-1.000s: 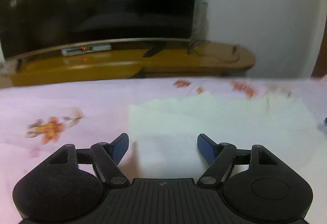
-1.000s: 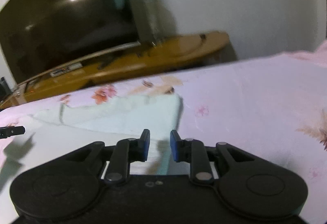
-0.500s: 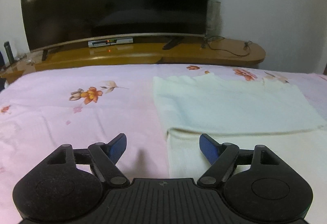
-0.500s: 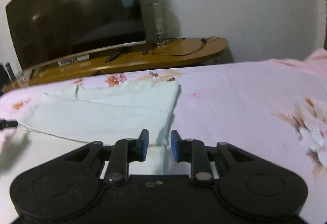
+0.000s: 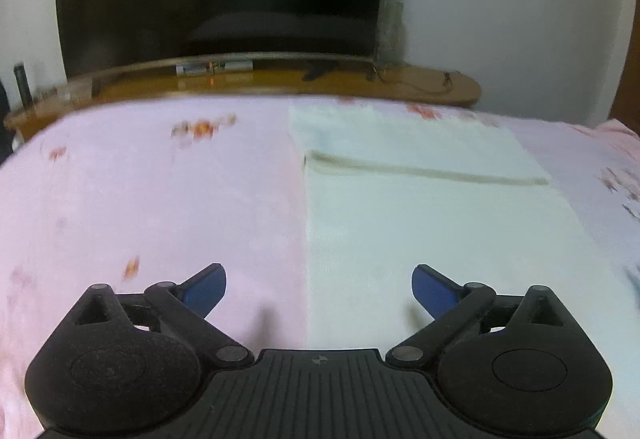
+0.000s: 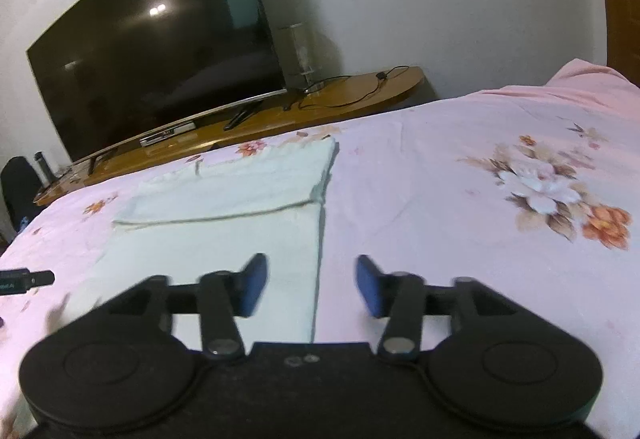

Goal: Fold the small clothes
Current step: 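Move both open grippers to the folded sweater's long edge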

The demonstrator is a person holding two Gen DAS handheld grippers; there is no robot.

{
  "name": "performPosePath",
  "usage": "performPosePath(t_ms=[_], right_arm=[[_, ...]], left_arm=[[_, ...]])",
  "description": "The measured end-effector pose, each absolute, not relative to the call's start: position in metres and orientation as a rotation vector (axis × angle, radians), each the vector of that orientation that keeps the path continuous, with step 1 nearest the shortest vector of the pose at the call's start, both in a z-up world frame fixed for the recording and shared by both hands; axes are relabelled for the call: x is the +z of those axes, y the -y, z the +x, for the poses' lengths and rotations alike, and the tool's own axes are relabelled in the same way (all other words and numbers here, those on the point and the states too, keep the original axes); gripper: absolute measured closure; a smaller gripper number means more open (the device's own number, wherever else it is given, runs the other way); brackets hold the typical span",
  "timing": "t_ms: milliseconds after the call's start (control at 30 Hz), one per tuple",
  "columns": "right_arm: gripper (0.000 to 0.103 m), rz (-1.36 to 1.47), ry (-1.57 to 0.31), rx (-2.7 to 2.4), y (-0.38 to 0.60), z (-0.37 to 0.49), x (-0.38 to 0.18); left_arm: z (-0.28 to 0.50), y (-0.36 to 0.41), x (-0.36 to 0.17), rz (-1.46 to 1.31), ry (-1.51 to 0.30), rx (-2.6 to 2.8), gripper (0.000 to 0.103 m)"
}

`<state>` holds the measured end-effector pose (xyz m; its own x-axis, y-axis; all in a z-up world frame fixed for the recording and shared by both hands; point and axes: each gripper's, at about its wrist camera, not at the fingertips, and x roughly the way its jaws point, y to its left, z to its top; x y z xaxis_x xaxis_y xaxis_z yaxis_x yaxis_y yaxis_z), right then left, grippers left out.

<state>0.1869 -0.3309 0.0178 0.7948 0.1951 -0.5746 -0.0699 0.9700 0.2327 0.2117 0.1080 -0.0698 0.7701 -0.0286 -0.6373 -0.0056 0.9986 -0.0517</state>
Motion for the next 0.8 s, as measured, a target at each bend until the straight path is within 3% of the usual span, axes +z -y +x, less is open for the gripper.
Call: performPosePath(t_ms=[133,267,500,633,700,800], right_arm=[[0.051,0.235,-0.638,0.138,0.349,0.134,0.025],[0.051,0.371,-0.688,0.133,0.374,0.074,0.016],[0.051,0.586,-0.821,0.244,0.37,-0.024,-0.008],[0.051,0.598,-0.818,0.233,0.36,0.009,-0.021],[0.052,0.663,-0.83,0.242,0.362,0.033,-0.035],[0.056,0.739,-0.871,0.248,0.362,0.06,-0.053]], left_arm=[[0.16,-0.127,-0.084,-0.147,-0.768,-0.05,0.005],[0.111,-0.144,-0.099,-0.256,-0.828,-0.085,0.027],[0.07,-0.159,-0.119,-0.416,-0.888,-0.15,0.028],[0.09,-0.16,-0.126,-0.505,-0.903,-0.217,0.029],[0.099,-0.157,-0.129,-0.538,-0.915,-0.249,0.039],[0.105,-0.154,-0.133,-0.543,-0.926,-0.253,0.042]])
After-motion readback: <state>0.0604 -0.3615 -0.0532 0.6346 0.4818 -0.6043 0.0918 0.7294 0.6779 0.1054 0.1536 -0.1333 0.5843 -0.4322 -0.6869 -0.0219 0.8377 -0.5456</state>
